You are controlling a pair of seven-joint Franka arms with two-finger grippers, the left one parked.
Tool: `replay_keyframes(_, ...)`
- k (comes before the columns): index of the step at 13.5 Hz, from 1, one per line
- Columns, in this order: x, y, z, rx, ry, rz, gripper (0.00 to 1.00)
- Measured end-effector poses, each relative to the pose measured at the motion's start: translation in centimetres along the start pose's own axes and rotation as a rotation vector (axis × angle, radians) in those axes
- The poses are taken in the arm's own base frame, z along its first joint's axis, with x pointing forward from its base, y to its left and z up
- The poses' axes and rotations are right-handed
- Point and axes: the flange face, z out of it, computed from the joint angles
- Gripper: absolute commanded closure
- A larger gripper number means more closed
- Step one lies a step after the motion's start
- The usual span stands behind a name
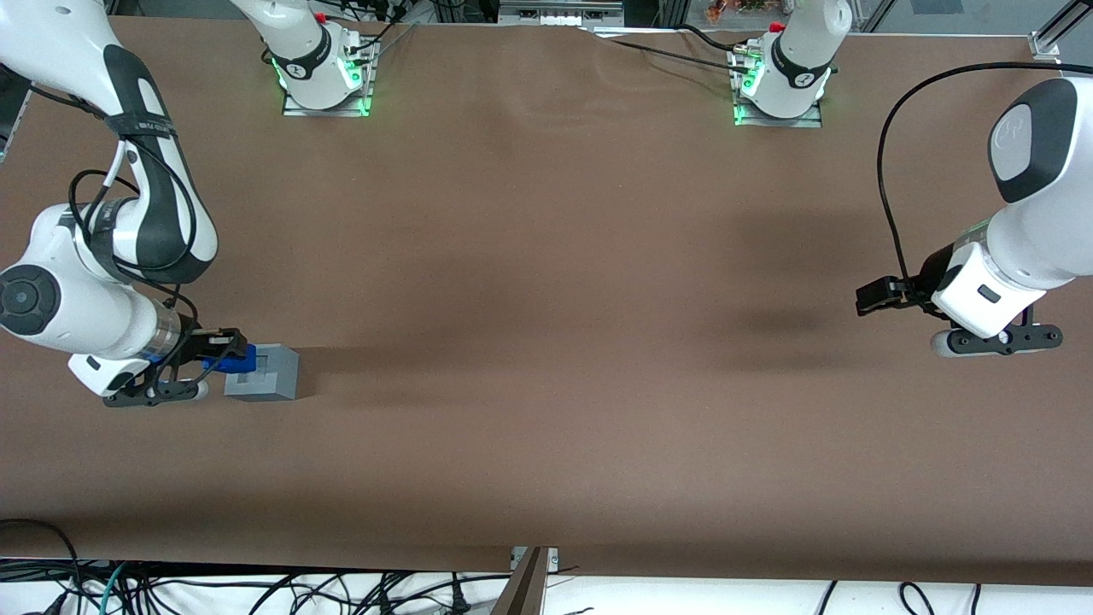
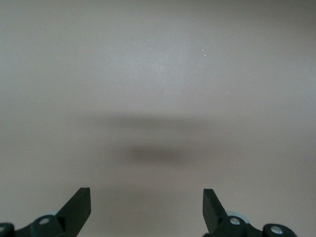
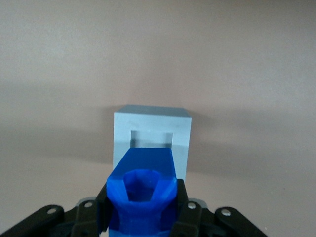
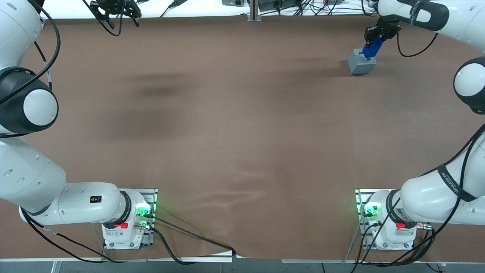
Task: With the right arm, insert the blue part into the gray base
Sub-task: 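Carry the blue part over the gray base's square opening, then lower the blue part into the gray base's opening and press down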
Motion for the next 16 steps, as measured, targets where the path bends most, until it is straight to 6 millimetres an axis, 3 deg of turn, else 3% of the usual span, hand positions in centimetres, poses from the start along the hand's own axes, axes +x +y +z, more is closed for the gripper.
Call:
replay_keyframes(5,0.5,0.0,1.7,0.006,0.016,0.000,0.66)
replay_keyframes(16,0.6,0.3,2.3,0.010,0.015,0.006,0.66)
